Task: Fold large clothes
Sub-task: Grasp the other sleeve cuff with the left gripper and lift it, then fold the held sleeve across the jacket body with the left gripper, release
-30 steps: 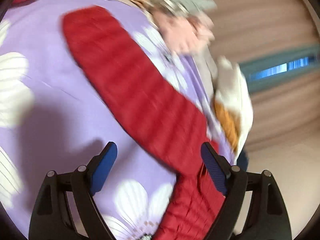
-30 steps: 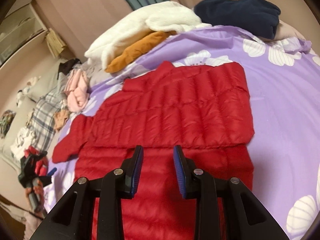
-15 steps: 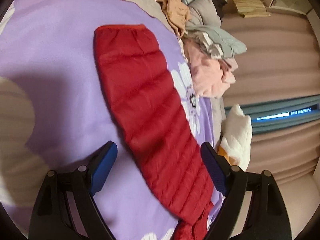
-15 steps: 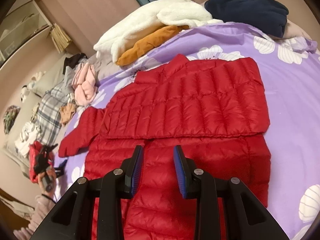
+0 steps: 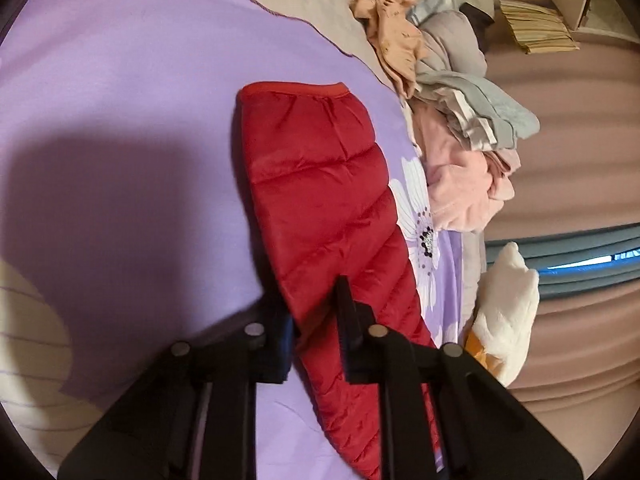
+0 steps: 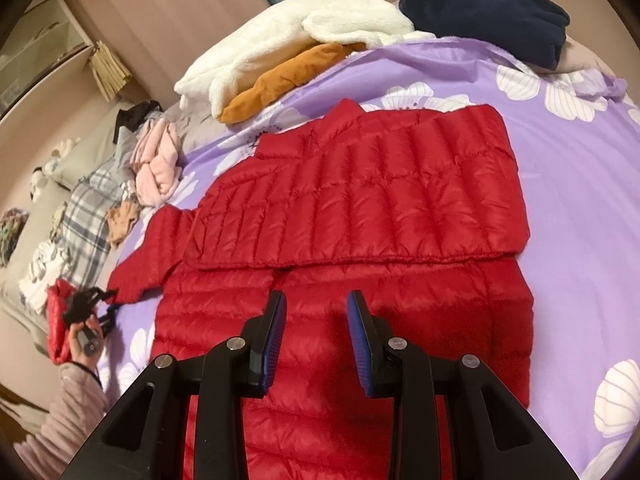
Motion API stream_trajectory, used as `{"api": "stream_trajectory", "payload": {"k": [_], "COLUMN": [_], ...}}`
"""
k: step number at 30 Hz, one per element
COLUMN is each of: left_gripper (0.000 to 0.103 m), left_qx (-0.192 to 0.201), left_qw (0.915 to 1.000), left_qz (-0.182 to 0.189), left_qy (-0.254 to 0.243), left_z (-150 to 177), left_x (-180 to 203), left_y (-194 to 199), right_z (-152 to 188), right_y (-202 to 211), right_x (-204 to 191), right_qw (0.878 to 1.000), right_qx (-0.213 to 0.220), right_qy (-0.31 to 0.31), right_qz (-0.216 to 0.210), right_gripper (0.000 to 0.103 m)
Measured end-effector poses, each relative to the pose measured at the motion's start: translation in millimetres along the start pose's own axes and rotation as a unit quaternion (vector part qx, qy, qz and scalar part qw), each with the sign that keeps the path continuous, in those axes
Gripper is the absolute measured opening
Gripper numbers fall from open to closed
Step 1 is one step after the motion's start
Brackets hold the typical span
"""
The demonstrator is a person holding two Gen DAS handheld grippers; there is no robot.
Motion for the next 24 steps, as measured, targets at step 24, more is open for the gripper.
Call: {"api": "stream_trajectory", "payload": {"k": [24], "left_gripper": [0.011], "left_qx": [-0.173], "left_qw": [0.8552], "left_qz": [0.116], "left_qy": [-0.474], "left_z": [297], "left_x": [264], "left_y": [24], "right_z": [27], "right_y": [32], "right_x": [25], "right_qw": [0.999], "right_qx": [0.009], "right_qy": [-0.030], "right_qz": [-0.010], "right_gripper": [0.031]}}
Point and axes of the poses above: each gripper's, at about its wrist camera, not at the fingertips, and y roughly against the way its jaws point, x to its right, z to its underside, the point moved 7 cm from there along -y, roughly the way its jaws point, and after that the axes turned 15 degrees about z, right-handed, at the moved point
